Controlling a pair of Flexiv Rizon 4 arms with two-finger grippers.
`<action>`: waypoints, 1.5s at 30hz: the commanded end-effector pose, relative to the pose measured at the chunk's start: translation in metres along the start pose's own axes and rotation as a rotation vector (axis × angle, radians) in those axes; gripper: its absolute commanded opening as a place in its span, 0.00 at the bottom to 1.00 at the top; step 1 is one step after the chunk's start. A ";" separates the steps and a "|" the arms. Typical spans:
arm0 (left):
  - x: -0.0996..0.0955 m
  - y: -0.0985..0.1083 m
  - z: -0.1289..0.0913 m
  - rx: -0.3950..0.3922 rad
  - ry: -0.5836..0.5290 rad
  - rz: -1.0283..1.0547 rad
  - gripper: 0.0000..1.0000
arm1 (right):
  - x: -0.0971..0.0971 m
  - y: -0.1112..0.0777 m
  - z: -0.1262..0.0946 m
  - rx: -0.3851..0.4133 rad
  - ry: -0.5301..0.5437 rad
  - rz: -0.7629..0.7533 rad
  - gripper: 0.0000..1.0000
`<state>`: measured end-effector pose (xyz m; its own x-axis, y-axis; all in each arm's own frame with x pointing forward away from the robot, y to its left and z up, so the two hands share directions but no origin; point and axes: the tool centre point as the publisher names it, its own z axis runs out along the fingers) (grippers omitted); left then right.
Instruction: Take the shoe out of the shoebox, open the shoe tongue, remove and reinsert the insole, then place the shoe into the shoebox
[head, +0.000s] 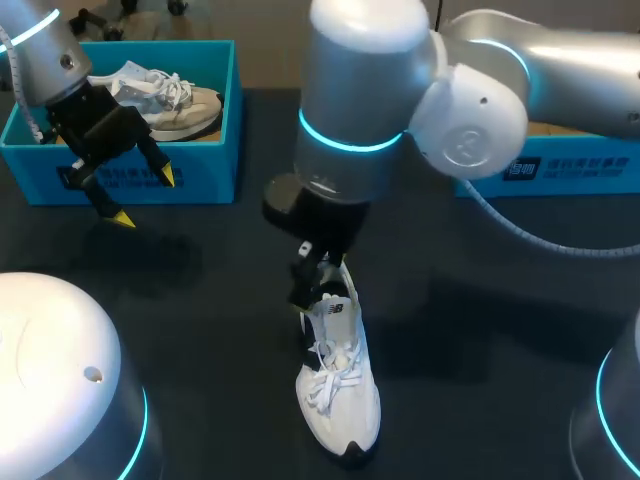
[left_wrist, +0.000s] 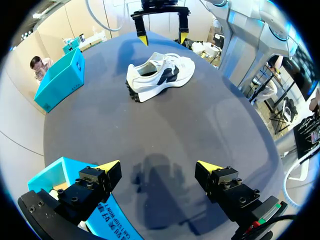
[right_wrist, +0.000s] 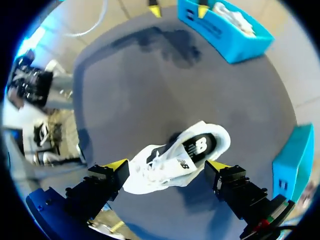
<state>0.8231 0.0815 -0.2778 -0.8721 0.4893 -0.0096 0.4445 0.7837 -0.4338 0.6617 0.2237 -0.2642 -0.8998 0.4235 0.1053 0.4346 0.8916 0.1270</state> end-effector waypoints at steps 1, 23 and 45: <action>0.001 -0.001 -0.001 -0.004 0.001 -0.001 1.00 | -0.010 -0.002 0.005 -0.041 0.083 -0.242 1.00; 0.001 -0.001 -0.001 -0.004 0.001 -0.001 1.00 | -0.067 0.024 0.029 0.101 -0.071 -0.434 1.00; 0.001 -0.001 -0.001 -0.004 0.001 -0.001 1.00 | -0.109 0.029 0.067 0.112 -0.111 -0.515 1.00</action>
<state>0.8231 0.0815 -0.2778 -0.8721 0.4893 -0.0096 0.4445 0.7837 -0.4338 0.7661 0.2144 -0.3319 -0.9967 -0.0612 -0.0536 -0.0624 0.9978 0.0224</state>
